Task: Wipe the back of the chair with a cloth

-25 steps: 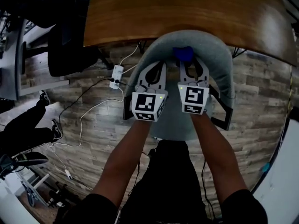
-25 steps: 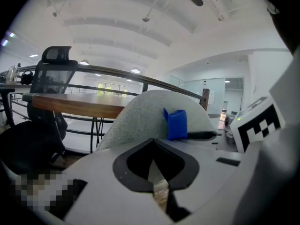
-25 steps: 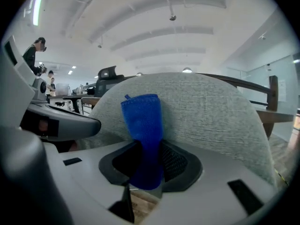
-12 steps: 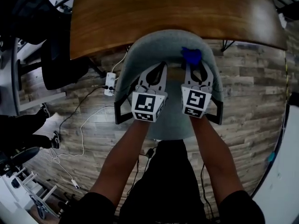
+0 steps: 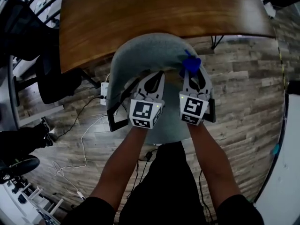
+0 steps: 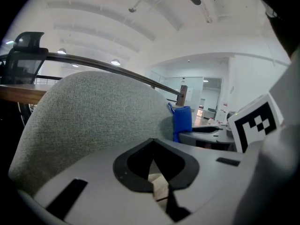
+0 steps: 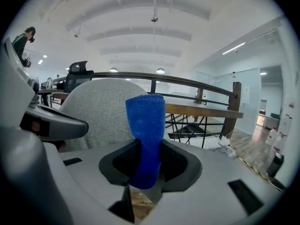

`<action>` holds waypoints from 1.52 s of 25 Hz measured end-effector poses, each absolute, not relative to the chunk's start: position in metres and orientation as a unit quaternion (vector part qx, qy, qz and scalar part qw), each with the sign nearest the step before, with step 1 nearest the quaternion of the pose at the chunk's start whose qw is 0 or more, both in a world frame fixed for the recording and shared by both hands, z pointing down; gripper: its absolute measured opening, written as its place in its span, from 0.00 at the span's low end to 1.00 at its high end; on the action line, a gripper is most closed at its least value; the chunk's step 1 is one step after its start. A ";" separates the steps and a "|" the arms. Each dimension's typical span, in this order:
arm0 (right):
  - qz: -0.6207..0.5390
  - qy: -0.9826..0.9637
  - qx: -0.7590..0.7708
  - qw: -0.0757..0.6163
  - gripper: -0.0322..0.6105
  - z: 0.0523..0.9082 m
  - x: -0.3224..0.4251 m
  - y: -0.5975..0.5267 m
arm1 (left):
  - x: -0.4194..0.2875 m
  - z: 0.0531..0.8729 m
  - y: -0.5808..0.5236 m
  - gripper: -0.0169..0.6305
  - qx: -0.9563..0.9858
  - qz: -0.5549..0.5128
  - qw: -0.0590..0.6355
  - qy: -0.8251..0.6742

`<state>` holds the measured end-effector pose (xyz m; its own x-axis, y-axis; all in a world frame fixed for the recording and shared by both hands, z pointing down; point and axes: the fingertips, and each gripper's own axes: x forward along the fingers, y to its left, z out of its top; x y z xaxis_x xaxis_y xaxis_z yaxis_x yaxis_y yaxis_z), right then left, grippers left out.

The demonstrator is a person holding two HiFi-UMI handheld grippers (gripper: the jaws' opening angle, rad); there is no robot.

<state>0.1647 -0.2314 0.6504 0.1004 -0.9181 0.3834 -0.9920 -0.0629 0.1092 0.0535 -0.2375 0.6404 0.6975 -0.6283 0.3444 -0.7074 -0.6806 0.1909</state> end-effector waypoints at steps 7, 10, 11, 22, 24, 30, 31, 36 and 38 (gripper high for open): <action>0.092 -0.719 0.668 0.171 0.24 0.653 0.115 -0.229 | 0.024 0.643 -0.240 0.02 0.890 0.117 0.161 -0.410; 0.101 -0.757 0.625 0.162 0.24 0.663 0.075 -0.234 | -0.006 0.650 -0.240 0.02 0.875 0.118 0.176 -0.436; 0.101 -0.771 0.609 0.160 0.24 0.665 0.061 -0.235 | -0.017 0.652 -0.238 0.02 0.869 0.119 0.179 -0.446; 0.103 -0.862 0.465 0.170 0.24 0.691 -0.078 -0.226 | -0.140 0.684 -0.205 0.02 0.760 0.118 0.222 -0.599; 0.100 -0.876 0.440 0.171 0.24 0.696 -0.096 -0.223 | -0.158 0.686 -0.200 0.02 0.741 0.113 0.222 -0.623; 0.080 -0.913 0.361 0.174 0.24 0.715 -0.144 -0.216 | -0.177 0.688 -0.197 0.02 0.718 0.098 0.214 -0.655; 0.079 -0.915 0.356 0.174 0.24 0.717 -0.149 -0.217 | -0.178 0.688 -0.196 0.02 0.716 0.095 0.214 -0.657; 0.085 -0.916 0.353 0.172 0.24 0.721 -0.153 -0.226 | -0.178 0.693 -0.197 0.02 0.712 0.094 0.219 -0.661; 0.089 -0.911 0.363 0.173 0.24 0.723 -0.148 -0.231 | -0.178 0.694 -0.199 0.02 0.713 0.097 0.216 -0.660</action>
<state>-0.1477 -0.2312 0.7235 -0.6769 -0.6306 0.3796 -0.6920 0.7209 -0.0364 -0.1780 -0.1993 0.6941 0.1087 -0.8995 0.4231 -0.9833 -0.0347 0.1788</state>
